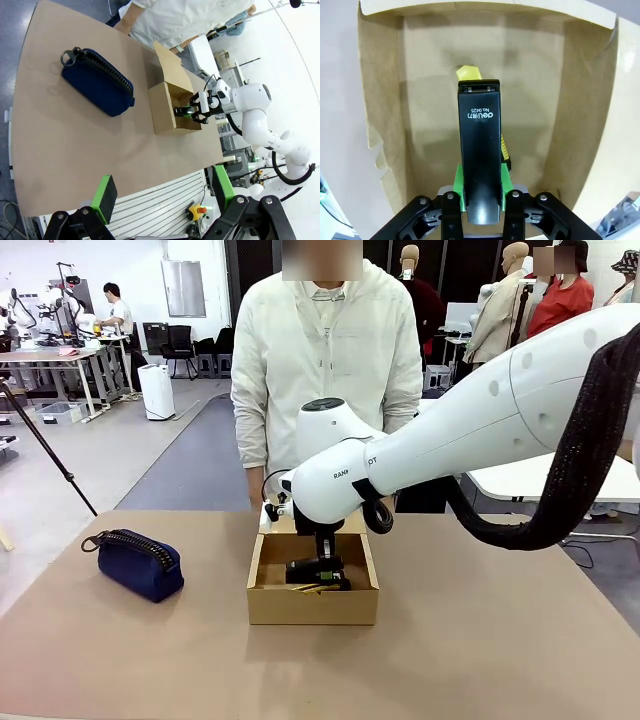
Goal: Pack the items into the box.
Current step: Pick up the item indicated by the person and place it inside the Mailer Box.
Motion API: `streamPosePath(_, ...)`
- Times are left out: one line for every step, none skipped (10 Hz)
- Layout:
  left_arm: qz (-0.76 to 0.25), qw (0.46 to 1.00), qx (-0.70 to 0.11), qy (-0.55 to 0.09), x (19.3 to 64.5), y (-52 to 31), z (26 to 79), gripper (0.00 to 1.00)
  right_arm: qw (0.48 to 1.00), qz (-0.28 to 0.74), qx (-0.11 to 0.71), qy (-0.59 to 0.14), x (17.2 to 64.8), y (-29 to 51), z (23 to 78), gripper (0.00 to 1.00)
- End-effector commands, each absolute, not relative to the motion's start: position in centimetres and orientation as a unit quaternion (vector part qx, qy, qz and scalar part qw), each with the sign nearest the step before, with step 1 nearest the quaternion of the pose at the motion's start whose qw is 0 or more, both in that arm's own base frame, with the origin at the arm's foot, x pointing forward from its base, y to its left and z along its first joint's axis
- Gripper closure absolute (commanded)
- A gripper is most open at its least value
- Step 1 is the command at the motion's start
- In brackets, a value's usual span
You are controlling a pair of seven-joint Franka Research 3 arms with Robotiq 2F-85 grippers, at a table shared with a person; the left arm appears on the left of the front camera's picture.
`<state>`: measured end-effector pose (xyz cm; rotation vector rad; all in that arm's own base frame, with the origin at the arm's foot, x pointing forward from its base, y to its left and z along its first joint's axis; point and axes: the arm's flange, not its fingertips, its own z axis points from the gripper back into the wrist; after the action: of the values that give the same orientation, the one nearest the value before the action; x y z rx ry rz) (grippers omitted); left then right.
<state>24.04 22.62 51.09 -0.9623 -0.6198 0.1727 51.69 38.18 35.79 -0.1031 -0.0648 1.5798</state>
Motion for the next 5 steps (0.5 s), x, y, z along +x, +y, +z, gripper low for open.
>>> streamPosePath(0.074, 0.832, -0.460, -0.301, 24.06, 22.71, 51.04, 0.00, 0.704, 0.708, -0.044, -0.036, 51.56, 37.89, 36.57, 0.18)
streamPosePath(0.074, 0.832, -0.460, -0.301, 24.06, 22.71, 51.04, 0.00, 0.706, 0.706, -0.043, -0.036, 51.57, 37.82, 36.55, 0.00)
streamPosePath(0.074, 0.832, -0.460, -0.301, 24.06, 22.71, 51.04, 0.00, 0.708, 0.704, -0.042, -0.038, 51.59, 37.71, 36.54, 0.00)
streamPosePath(0.074, 0.832, -0.460, -0.301, 24.06, 22.71, 51.04, 0.00, 0.714, 0.698, -0.036, -0.044, 51.70, 37.53, 36.68, 0.00)
streamPosePath(0.074, 0.832, -0.460, -0.301, 24.06, 22.71, 51.04, 0.00, 0.712, 0.700, -0.023, -0.049, 51.57, 37.38, 37.05, 0.00)
